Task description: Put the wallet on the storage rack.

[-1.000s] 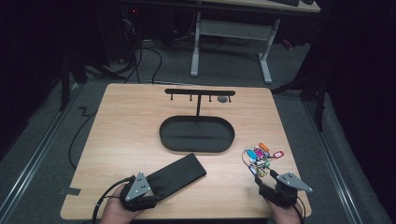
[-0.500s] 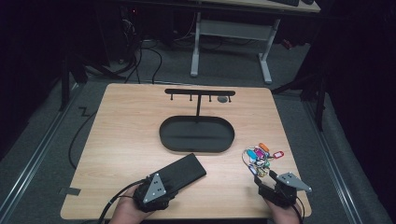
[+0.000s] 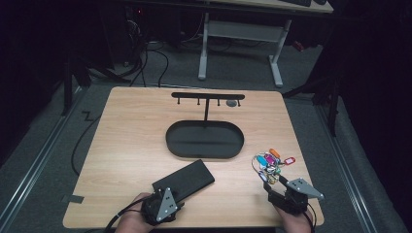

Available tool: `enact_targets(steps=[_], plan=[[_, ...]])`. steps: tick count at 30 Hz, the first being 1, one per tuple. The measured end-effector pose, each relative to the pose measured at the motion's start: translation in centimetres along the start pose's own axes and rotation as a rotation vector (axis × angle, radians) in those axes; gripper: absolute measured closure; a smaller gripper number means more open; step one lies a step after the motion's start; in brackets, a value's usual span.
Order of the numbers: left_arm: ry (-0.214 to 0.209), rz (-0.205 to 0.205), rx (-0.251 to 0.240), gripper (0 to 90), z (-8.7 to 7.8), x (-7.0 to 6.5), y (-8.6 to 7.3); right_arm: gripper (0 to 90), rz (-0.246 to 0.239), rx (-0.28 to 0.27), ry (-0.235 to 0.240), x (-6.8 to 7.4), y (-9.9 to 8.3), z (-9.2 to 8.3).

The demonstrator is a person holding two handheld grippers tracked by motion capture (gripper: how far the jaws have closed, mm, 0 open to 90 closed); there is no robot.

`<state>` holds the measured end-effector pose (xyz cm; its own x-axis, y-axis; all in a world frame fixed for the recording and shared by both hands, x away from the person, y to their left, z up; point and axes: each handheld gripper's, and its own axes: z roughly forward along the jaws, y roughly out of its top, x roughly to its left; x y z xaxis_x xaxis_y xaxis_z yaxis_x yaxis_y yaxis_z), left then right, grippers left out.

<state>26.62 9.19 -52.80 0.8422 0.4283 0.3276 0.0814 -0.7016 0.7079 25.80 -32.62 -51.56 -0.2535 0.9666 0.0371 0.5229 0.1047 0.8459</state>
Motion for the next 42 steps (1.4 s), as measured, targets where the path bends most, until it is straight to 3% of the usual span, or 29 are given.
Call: enact_targets(steps=[3,9,16,20,27,32,42], plan=[[0.058,0.038,0.014,46.9,0.0,-0.3,-0.3,33.5,-0.003,0.001,0.009,0.2,0.2,0.3],[0.061,0.044,-0.004,49.3,-0.1,-0.5,-0.6,33.6,-0.015,0.015,0.026,0.6,0.6,1.2],[0.058,0.086,-0.019,62.7,-0.3,-0.7,-0.7,33.6,-0.022,0.022,0.051,0.8,0.9,1.9],[0.033,0.053,-0.032,68.6,-0.5,-0.2,-0.8,33.6,-0.02,0.022,0.056,0.8,1.0,2.0],[0.034,0.041,-0.064,77.5,-0.9,0.0,-0.8,33.7,-0.009,0.016,0.05,0.6,0.9,1.6],[0.047,-0.02,-0.133,80.7,-2.1,1.0,-0.7,33.8,-0.002,0.012,0.048,0.4,0.8,1.4],[0.031,-0.102,-0.207,81.7,-3.8,2.1,-0.9,33.9,0.0,0.009,0.051,0.3,0.8,1.4]])
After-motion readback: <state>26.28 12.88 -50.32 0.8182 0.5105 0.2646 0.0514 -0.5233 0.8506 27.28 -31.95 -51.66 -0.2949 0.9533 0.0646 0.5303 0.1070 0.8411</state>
